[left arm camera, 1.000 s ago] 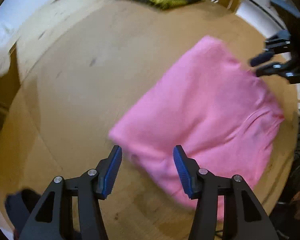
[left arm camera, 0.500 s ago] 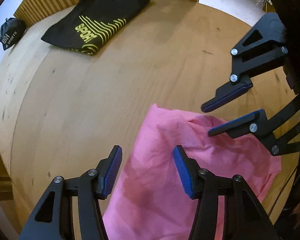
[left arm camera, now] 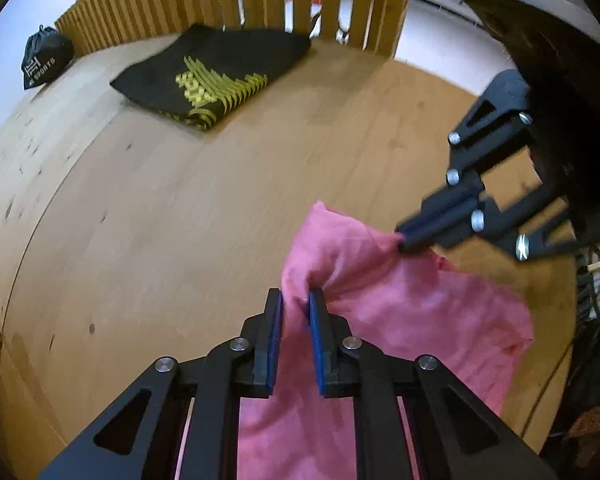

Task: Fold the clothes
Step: 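Pinch the folded shirt edge with the left gripper while the right gripper approaches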

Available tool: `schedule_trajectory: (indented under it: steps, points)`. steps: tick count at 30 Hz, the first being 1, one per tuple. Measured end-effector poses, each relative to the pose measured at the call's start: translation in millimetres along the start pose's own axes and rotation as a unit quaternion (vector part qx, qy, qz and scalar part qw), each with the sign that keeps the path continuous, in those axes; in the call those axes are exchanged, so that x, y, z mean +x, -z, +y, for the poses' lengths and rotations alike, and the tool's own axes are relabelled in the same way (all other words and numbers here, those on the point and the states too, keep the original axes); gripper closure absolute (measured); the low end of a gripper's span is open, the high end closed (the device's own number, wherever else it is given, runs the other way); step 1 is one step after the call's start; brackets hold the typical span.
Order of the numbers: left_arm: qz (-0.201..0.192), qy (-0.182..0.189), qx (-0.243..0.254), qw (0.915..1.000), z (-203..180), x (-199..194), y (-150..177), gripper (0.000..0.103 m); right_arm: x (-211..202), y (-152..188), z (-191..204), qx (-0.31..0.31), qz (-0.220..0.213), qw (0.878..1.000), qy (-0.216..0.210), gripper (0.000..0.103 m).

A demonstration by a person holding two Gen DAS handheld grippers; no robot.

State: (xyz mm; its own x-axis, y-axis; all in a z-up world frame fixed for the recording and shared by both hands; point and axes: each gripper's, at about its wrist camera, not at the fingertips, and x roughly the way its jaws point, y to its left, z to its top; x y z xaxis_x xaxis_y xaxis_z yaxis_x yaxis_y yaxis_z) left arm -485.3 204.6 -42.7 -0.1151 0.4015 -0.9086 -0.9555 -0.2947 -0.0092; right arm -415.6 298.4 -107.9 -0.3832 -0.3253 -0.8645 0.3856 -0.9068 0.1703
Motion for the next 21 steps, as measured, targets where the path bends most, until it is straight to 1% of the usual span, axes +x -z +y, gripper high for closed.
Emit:
schedule_trajectory:
  steps: [1,2,3,4,5,7,9,10,11,13,15,16,19,21]
  points:
    - [-0.004,-0.007,0.005,1.0,2.4,-2.7,7.2,0.09,-5.9,1.7,-2.6,0.004,-0.008,1.0,-0.001,0.1]
    - [0.002,-0.019,0.006,0.9998,4.0,-1.6,10.9,0.09,-7.4,4.6,-7.2,0.008,-0.005,1.0,0.011,0.1]
    - [0.014,-0.023,0.001,0.9996,7.0,0.1,19.2,0.09,-0.8,6.8,-12.5,0.013,0.012,0.999,0.031,0.1]
    - [0.027,-0.027,-0.004,0.9993,10.0,1.8,27.9,0.088,5.0,8.1,-19.2,0.025,0.024,0.999,0.036,0.1]
    - [0.028,-0.033,-0.002,0.9991,14.5,17.9,23.3,0.088,8.6,9.1,-26.8,0.041,0.029,0.998,0.034,0.1]
    - [0.01,-0.026,-0.002,0.9996,14.4,14.5,16.6,0.088,6.0,1.5,-43.1,0.08,0.017,0.997,-0.002,0.099]
    - [0.009,-0.029,0.001,0.9995,13.6,10.2,13.8,0.088,2.2,-11.0,-49.5,0.101,-0.005,0.994,-0.043,0.099]
    - [0.008,-0.031,0.003,0.9995,13.2,8.1,12.5,0.088,2.4,-17.5,-49.5,0.1,-0.009,0.994,-0.045,0.099]
    - [0.008,-0.033,0.004,0.9994,12.7,5.9,11.2,0.088,3.9,-24.0,-48.4,0.096,-0.009,0.995,-0.039,0.099]
    - [0.009,-0.038,0.006,0.9992,13.3,12.5,9.4,0.088,12.0,-35.0,-43.3,0.09,0.004,0.995,-0.039,0.099]
    - [0.01,-0.043,0.008,0.999,13.8,19.6,7.6,0.088,22.4,-42.5,-39.3,0.085,0.023,0.996,-0.028,0.099]
    - [0.01,-0.046,0.009,0.9989,14.1,23.1,6.7,0.088,27.9,-44.6,-39.9,0.087,0.033,0.995,-0.033,0.099]
    - [0.013,-0.036,0.024,0.999,-0.1,25.6,10.7,0.087,38.4,-49.9,-52.8,0.136,0.046,0.988,-0.063,0.099]
    - [0.019,-0.034,0.039,0.9985,-13.1,23.6,16.3,0.086,39.8,-49.0,-53.8,0.144,0.052,0.986,-0.07,0.099]
